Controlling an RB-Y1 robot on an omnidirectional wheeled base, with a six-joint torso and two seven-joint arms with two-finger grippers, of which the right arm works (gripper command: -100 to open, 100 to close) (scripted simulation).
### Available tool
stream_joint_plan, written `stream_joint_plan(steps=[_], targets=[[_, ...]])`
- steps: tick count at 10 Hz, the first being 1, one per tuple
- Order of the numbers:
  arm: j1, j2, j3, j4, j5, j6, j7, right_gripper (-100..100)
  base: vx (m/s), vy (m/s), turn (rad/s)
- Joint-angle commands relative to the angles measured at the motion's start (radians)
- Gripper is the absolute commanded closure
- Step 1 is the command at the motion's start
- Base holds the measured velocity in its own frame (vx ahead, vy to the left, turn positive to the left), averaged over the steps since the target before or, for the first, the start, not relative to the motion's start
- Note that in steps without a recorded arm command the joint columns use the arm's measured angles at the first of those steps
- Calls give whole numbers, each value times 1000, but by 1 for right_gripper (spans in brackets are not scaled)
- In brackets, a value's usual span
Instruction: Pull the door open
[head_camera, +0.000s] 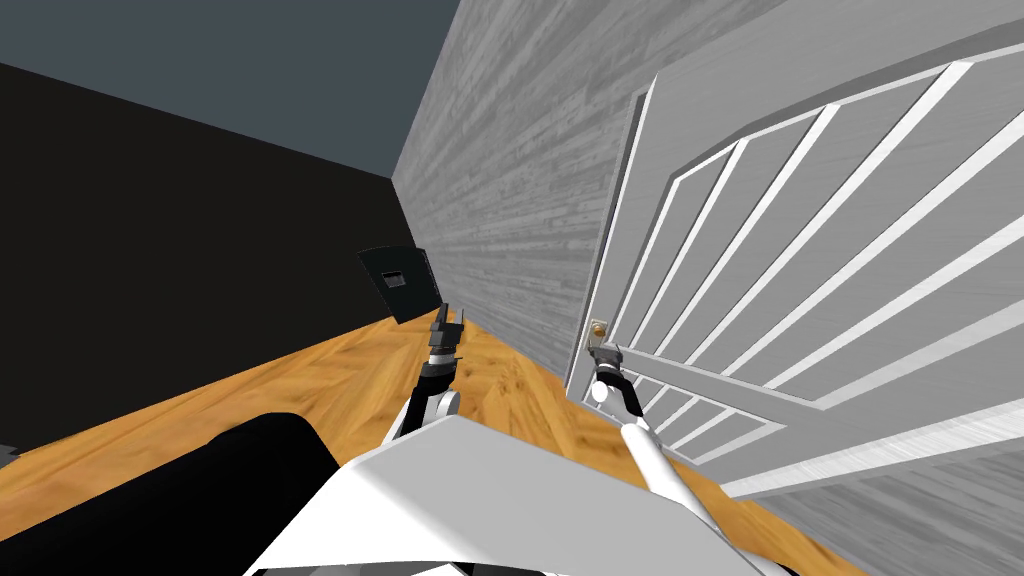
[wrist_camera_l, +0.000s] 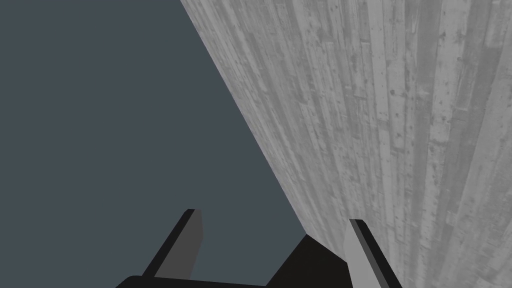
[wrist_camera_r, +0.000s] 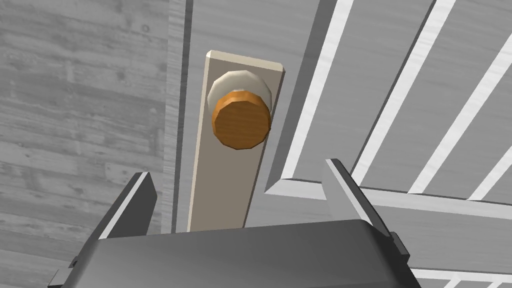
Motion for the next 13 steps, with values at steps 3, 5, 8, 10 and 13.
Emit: stream_joint_plan(steps=[3,5,8,10,13], targets=[[2,22,7,-19,-59,3,-94,-100,-84,-32,38],[3,30,9,-26,-80,5,-126,-100,-78,-18,23],[20,-23,1,-20,-85,2,-159,-100,87,6,100],[35,-67,-6,-16,-95,1,-194,-100,186,25,146],[55,-125,-14,-12,-107,-1,-239,-100,144,-10,117]])
